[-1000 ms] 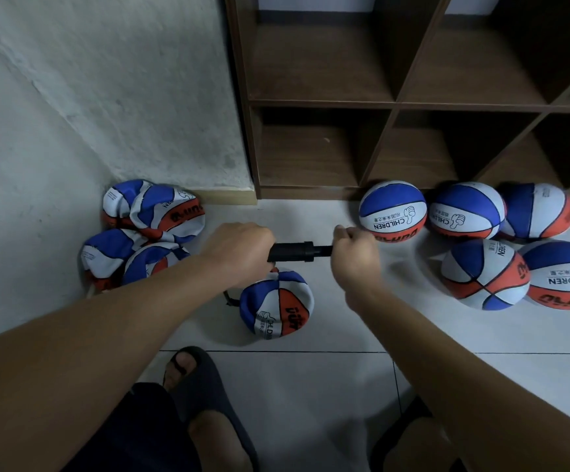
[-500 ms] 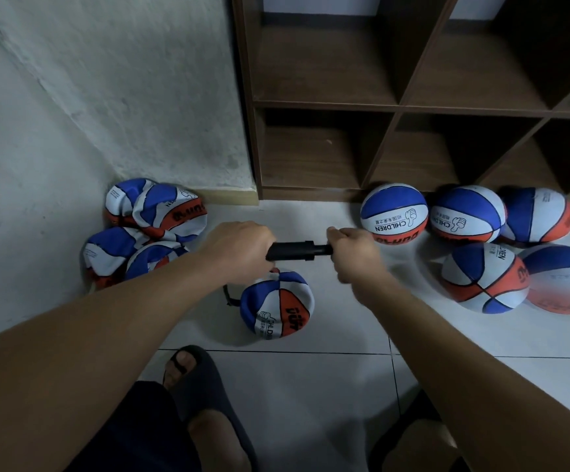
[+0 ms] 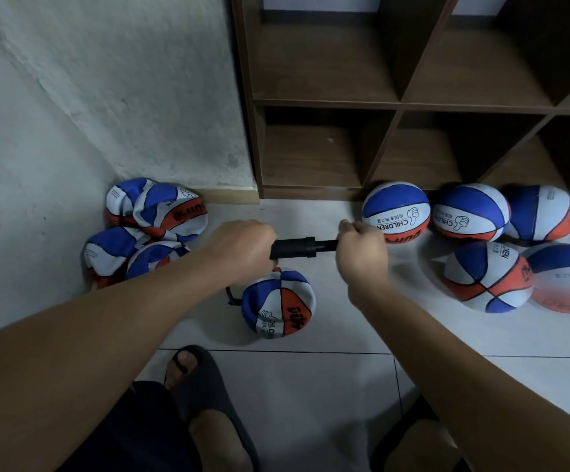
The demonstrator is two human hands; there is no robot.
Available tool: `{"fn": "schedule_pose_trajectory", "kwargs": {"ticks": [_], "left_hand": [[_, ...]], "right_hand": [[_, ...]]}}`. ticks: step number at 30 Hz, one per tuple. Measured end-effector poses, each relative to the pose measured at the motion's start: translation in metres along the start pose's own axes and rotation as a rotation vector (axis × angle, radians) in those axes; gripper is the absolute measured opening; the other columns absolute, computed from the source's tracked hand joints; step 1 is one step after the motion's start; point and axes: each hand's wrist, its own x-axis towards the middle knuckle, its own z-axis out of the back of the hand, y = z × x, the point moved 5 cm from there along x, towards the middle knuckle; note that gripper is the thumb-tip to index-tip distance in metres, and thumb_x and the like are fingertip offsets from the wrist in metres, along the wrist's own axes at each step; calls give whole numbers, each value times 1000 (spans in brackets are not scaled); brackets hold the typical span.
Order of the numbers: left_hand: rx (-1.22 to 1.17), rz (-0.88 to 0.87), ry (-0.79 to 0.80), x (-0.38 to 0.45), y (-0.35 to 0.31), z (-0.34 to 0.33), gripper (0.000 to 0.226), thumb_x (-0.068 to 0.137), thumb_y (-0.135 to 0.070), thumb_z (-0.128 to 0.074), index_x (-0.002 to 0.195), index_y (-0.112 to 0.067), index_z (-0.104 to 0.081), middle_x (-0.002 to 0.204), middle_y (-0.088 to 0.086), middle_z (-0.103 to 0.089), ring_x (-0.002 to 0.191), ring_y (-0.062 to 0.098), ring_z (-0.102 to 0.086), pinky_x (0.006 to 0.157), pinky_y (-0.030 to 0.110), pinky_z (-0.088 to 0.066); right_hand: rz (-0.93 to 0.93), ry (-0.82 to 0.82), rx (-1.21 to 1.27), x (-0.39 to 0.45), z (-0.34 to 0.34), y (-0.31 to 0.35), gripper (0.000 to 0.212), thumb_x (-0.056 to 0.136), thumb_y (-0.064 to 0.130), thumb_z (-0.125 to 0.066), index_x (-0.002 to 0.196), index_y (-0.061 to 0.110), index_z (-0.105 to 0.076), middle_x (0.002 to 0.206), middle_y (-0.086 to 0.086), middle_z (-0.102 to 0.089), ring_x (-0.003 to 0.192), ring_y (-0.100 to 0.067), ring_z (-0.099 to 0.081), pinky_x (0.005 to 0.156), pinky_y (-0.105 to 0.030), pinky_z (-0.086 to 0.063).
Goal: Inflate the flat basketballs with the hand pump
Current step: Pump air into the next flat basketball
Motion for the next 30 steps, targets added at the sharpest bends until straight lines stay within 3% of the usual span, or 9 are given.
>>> {"fn": "schedule_pose_trajectory", "kwargs": {"ticks": [5,11,16,21,26,30], "left_hand": [[7,-31,-5,0,-7,-2,14,94,-33,-72,87,-22,-66,72,-3,-61,62,17,-61,51,29,-37],[5,-57,-9,1,-5,-4,20,91,-31,-72,77,-28,-58,71,-4,-62,60,18,-61,52,29,-39],[-15,-37,8,0,8,0,17,89,-28,-67,74,-26,-60,69,-4,-63,59,16,-62,53,30,-45],[-7,8,-27,0,27,6,15,88,-27,-65,73,-26,-60,68,-4,-63,58,16,-63,57,34,-57],[3,-13,-50,-1,5,-1,17,91,-30,-68,77,-28,-58,70,-5,-62,60,16,-63,57,32,-52],[32,-35,-54,2,-4,-5,21,92,-31,-70,77,-30,-55,71,-5,-61,61,17,-61,54,30,-43]], "right_hand": [[2,60,5,-8,-20,-2,37,111,34,-47,97,4,-64,70,-4,-53,63,-19,-49,59,-36,-39],[-30,118,-15,-2,-21,-6,37,110,37,-48,91,7,-61,71,-4,-50,63,-20,-47,59,-36,-40],[-135,293,17,21,-8,-11,28,106,33,-56,85,15,-55,65,-3,-44,52,-18,-36,48,-30,-29],[-216,137,98,49,46,-9,29,97,16,-57,75,21,-39,56,0,-31,45,-15,-22,48,-26,-16],[-46,28,6,30,33,-1,26,101,21,-53,75,16,-52,69,-2,-48,57,-18,-44,56,-32,-39],[16,35,-61,8,7,2,32,108,26,-50,85,7,-60,71,-5,-52,65,-23,-48,58,-34,-36]]}}
